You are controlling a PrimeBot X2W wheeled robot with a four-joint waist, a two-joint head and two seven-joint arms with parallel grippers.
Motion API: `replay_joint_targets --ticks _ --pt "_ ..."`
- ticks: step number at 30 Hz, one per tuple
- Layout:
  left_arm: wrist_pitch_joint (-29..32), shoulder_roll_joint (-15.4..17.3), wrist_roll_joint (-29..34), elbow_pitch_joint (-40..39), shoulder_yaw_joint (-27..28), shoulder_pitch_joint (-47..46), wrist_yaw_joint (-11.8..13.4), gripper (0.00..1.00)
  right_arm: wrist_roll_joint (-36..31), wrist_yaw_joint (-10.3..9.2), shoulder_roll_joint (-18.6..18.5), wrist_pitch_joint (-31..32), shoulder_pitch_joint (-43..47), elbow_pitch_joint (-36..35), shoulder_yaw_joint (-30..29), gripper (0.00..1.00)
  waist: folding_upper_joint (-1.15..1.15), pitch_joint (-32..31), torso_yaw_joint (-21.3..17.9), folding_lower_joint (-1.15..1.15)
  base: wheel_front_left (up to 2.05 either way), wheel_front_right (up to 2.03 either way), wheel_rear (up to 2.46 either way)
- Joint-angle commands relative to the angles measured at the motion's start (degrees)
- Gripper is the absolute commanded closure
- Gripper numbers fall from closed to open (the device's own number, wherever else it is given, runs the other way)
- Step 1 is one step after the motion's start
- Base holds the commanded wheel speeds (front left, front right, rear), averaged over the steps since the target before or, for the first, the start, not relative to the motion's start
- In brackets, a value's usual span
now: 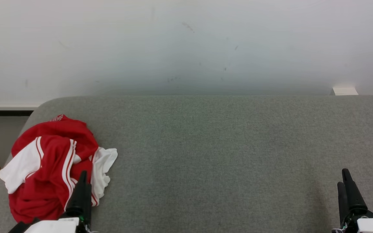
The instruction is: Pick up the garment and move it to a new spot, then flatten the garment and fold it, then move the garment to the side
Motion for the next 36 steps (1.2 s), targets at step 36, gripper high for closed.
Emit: replay_joint_targets --ticks 36 --pt "-7.87 0.69 48.1 -4.82 -4.3 -1.06 2.38 0.0 -44.93 -0.04 -1.64 -7.93 -0.14 -4.86 3.84 0.0 0.0 0.06 -0.94 0.0 0.0 0.0 0.0"
